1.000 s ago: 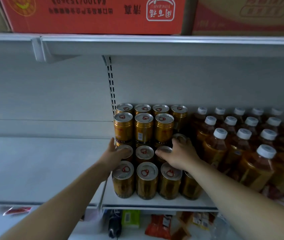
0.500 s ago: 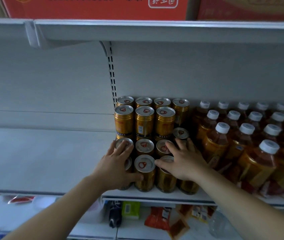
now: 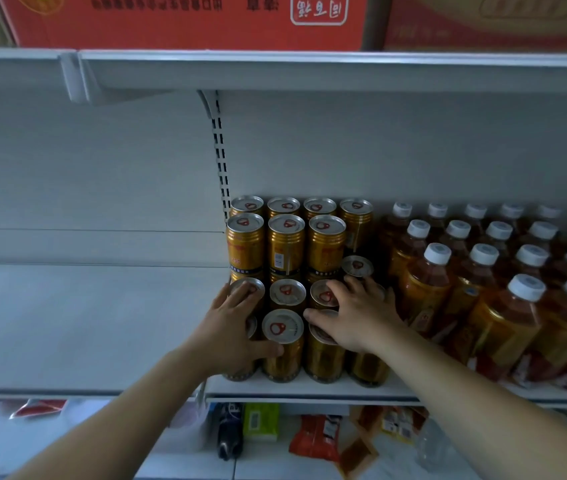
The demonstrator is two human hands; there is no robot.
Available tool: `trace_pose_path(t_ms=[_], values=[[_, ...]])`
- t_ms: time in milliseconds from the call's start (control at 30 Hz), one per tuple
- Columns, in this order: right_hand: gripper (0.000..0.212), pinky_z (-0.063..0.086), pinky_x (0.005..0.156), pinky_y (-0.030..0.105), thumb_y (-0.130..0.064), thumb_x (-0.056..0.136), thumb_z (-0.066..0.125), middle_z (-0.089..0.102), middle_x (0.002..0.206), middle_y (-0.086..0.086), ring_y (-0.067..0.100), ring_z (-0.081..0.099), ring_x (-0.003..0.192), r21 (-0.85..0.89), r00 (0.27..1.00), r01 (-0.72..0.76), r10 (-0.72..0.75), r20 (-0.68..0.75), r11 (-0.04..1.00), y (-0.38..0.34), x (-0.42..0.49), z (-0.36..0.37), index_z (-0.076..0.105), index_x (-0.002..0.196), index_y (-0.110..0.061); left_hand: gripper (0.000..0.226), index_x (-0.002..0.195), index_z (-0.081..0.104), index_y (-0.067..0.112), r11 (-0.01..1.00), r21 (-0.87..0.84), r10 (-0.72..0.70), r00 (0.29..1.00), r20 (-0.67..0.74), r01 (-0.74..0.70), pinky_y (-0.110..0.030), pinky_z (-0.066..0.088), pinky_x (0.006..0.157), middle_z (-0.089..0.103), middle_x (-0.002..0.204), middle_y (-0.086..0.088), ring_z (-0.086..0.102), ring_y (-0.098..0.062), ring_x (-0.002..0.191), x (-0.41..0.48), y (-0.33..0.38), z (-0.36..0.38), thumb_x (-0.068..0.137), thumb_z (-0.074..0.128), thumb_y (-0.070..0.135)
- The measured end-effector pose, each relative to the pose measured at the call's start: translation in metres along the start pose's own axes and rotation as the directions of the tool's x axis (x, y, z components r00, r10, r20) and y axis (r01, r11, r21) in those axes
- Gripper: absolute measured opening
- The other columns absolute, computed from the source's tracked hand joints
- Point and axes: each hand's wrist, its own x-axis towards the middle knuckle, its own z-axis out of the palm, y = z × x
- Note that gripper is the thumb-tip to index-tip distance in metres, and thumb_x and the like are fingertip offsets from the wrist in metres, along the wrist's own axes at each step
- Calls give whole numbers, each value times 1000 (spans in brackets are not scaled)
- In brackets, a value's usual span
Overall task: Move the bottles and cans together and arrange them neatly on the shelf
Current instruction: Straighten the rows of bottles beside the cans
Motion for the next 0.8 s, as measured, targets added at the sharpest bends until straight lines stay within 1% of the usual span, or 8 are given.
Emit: trace_pose_path(t_ms=[133, 233, 333, 433, 600, 667, 733, 800], values=[[94, 0, 113, 61, -91, 69, 23, 15, 160, -1, 30, 6, 146, -19, 1000, 6, -5, 28, 1000, -3, -6, -14, 21, 147, -38, 115, 149, 0, 34, 999, 18, -44, 990, 131, 42, -48, 4, 115, -8, 158, 12, -12, -26, 144, -1, 0, -6, 60, 47, 87], [90, 18, 113, 51, -85, 76, 31, 27, 157, 2, 28, 18, 144, -72, 992, 75, -82, -96, 995, -7, -11, -48, 29, 147, -30, 115, 148, 8, 37, 999, 42, -37, 987, 154, 31, -52, 2, 114, -11, 158, 13, -13, -22, 144, 4, 0, -26, 52, 27, 97], [83, 37, 102, 43, -80, 80, 37, 42, 148, 3, 27, 38, 134, -97, 942, 68, -96, -321, 993, 8, -8, -99, 37, 143, -26, 109, 149, 11, 34, 996, 12, 82, 995, 53, -83, -49, 14, 117, 2, 159, 8, -2, -19, 146, 21, 12, -50, 59, 33, 91], [76, 44, 84, 38, -77, 80, 40, 55, 133, 7, 28, 51, 117, -84, 915, -13, -22, -402, 996, 43, -1, -139, 50, 131, -22, 96, 149, 14, 32, 974, -48, 219, 976, -15, -220, -43, 21, 115, 11, 158, 7, 9, -20, 145, 43, 35, -64, 72, 49, 77], [85, 45, 90, 40, -80, 78, 42, 47, 143, 7, 30, 50, 121, -29, 928, -156, 137, -347, 987, 125, 14, -162, 41, 142, -24, 87, 144, 26, 33, 945, -164, 279, 959, -39, -282, -36, 34, 105, 28, 152, 6, 30, -19, 136, 77, 100, -66, 69, 55, 68], [88, 45, 87, 39, -81, 77, 43, 45, 144, 8, 30, 50, 120, -27, 936, -194, 177, -304, 981, 162, 23, -166, 38, 144, -24, 71, 135, 38, 36, 921, -268, 278, 959, -58, -284, -18, 40, 89, 46, 132, 14, 47, -9, 118, 93, 132, -58, 72, 60, 61], [90, 45, 87, 39, -81, 76, 45, 44, 145, 9, 31, 50, 120, -24, 942, -216, 202, -270, 976, 201, 33, -166, 36, 145, -24, 44, 115, 46, 41, 869, -414, 262, 962, -77, -270, -3, 40, 67, 51, 109, 28, 54, 4, 93, 112, 163, -49, 77, 65, 50], [95, 45, 90, 41, -85, 73, 43, 46, 143, 9, 31, 50, 119, -41, 955, -192, 177, -237, 980, 236, 44, -166, 37, 144, -23, 40, 117, 52, 33, 809, -538, 225, 970, -88, -237, -10, 46, 71, 59, 108, 20, 59, -1, 95, 137, 191, -36, 80, 66, 43]])
